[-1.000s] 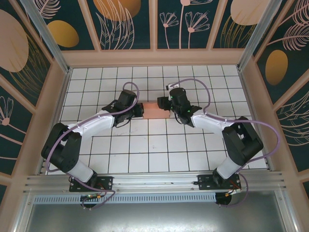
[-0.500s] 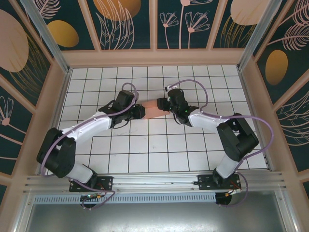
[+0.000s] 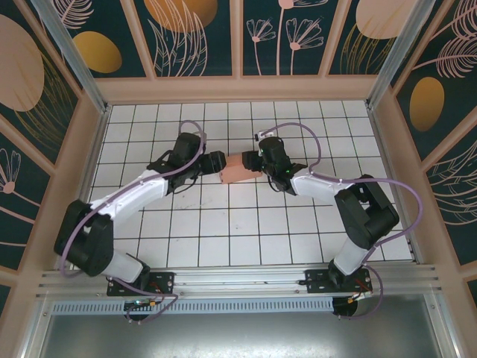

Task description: Fold the paper box

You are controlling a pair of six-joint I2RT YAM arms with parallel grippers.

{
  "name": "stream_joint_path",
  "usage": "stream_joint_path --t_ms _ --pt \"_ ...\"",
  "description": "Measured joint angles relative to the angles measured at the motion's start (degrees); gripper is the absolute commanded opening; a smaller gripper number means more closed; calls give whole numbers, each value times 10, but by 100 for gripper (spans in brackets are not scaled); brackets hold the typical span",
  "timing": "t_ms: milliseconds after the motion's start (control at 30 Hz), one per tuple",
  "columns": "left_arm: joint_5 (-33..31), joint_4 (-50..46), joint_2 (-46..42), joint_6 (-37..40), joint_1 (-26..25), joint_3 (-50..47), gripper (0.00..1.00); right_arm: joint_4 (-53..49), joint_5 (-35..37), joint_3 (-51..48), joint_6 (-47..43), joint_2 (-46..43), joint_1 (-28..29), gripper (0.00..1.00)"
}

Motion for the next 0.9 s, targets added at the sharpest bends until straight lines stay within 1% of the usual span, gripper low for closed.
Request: stream_joint_path --t_ms 167,333,500,733,767,833,900 --pt "-1 2 45 3 0 2 40 0 -3 0 0 0 0 62" --pt "-2 19 54 5 0 2 26 -8 -13 -3 0 -9 -1 62" --pt "0 50 57 4 0 -10 19 -11 -40 -3 6 -24 -7 64" --pt "0 71 61 4 0 -14 16 10 -92 -18 47 -69 -40 65" --pt "0 74 63 4 0 -14 15 15 -97 -23 53 -71 -45 64" --pt "0 79 65 4 0 -14 14 22 -106 -37 65 -71 -52 58" --pt "0 82 65 4 0 -14 13 24 -111 -57 73 -71 -52 47"
